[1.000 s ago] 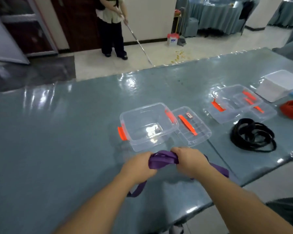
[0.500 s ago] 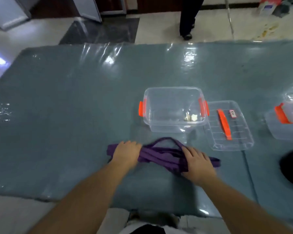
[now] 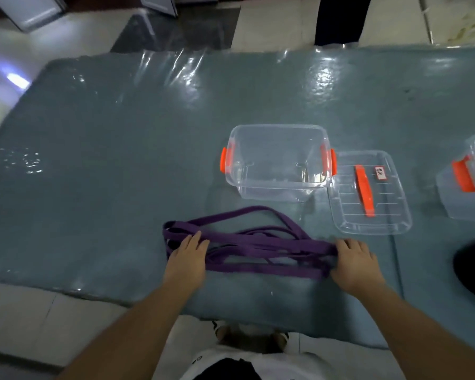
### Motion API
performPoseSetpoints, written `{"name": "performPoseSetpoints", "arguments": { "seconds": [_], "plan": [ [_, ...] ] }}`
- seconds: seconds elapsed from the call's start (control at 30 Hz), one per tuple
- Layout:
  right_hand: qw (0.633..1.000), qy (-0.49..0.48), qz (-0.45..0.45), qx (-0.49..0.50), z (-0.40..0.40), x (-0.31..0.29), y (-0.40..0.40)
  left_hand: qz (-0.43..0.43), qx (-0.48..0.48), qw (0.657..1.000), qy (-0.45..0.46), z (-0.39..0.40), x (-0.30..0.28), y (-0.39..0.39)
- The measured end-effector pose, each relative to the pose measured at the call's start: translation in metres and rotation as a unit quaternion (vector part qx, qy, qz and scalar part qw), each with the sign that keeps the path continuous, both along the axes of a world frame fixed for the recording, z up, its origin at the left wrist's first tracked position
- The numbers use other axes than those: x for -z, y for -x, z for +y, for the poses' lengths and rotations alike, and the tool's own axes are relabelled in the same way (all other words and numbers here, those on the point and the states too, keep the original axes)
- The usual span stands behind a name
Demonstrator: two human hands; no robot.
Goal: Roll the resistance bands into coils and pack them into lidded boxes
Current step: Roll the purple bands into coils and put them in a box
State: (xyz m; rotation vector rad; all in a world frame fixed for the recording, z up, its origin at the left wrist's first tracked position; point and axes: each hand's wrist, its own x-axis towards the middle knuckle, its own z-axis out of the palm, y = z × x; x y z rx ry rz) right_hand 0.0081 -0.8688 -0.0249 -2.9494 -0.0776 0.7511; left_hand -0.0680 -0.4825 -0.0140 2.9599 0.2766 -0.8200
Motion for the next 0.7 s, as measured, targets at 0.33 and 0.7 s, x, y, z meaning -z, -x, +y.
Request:
{"name": "performPoseSetpoints", "arguments": {
  "seconds": [0.33,0.7],
  "plan": [
    [0.937,-0.288,-0.167,0.110,0.038,-0.085,-0.022,-0.019,0.008,0.996,0.084,0.023,-0.006,-0.023],
    [0.838,-0.464,-0.250,0.142,0.160,-0.245,-0.055,-0.064,-0.040,0.945,0.317,0.036,-0.062,-0.063]
  ]
}}
